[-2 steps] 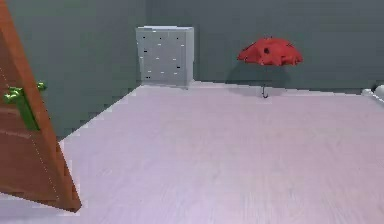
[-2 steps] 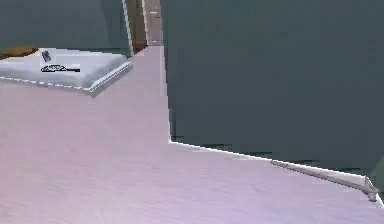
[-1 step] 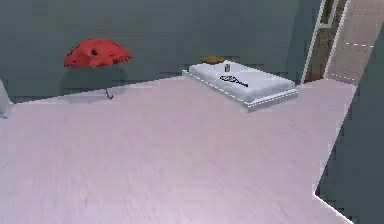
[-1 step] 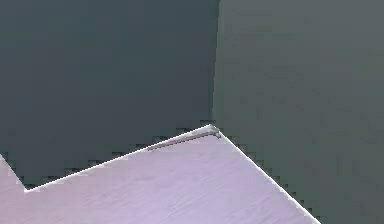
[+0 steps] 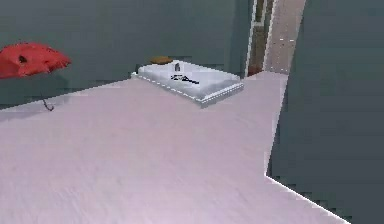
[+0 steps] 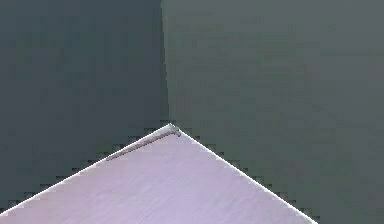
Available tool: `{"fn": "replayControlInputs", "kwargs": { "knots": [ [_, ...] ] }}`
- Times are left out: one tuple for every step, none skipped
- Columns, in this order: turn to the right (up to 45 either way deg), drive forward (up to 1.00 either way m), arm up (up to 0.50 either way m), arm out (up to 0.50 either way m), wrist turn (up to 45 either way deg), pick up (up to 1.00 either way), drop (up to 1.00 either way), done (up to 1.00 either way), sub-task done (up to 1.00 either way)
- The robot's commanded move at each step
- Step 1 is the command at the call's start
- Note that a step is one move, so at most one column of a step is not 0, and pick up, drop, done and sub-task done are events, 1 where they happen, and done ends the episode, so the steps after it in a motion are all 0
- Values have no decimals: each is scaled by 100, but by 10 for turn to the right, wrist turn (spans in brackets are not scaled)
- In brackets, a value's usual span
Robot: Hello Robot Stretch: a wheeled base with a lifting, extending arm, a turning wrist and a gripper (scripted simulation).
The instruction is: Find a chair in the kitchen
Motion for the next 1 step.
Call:
{"fn": "replayControlInputs", "kwargs": {
  "knots": [
    [0, 100, 0, 0, 0, 0, 0, 0, 0]
  ]
}}
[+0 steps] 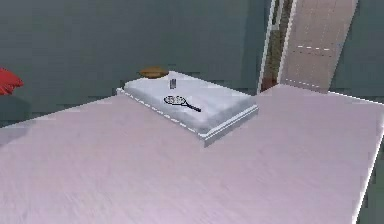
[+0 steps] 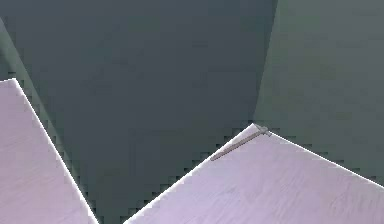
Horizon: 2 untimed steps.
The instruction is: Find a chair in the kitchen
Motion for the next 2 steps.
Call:
{"fn": "replayControlInputs", "kwargs": {
  "knots": [
    [30, 0, 0, 0, 0, 0, 0, 0, 0],
    [0, 25, 0, 0, 0, 0, 0, 0, 0]
  ]
}}
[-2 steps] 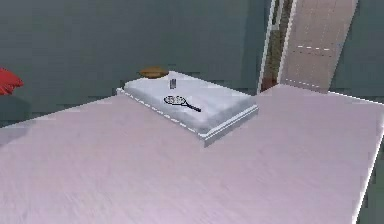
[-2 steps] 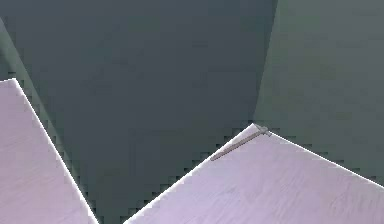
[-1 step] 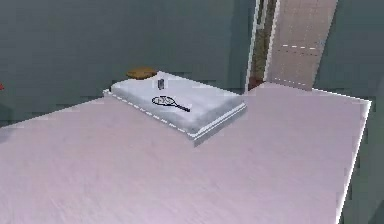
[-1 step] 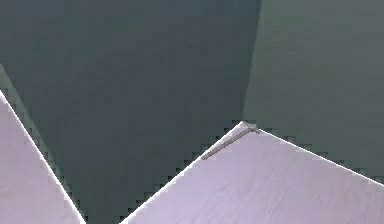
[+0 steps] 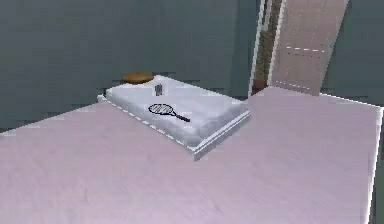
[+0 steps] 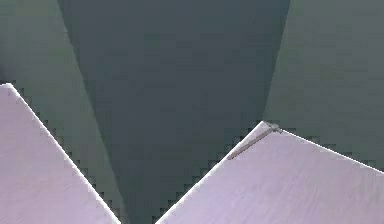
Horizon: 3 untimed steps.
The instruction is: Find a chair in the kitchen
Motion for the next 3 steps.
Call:
{"fn": "replayControlInputs", "kwargs": {
  "knots": [
    [0, 50, 0, 0, 0, 0, 0, 0, 0],
    [270, 0, 0, 0, 0, 0, 0, 0, 0],
    [0, 55, 0, 0, 0, 0, 0, 0, 0]
  ]
}}
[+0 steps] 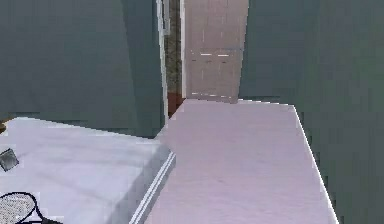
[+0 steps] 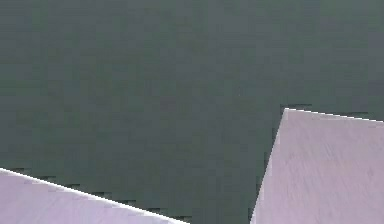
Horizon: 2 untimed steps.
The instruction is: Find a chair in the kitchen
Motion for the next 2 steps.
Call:
{"fn": "replayControlInputs", "kwargs": {
  "knots": [
    [150, 0, 0, 0, 0, 0, 0, 0, 0],
    [0, 100, 0, 0, 0, 0, 0, 0, 0]
  ]
}}
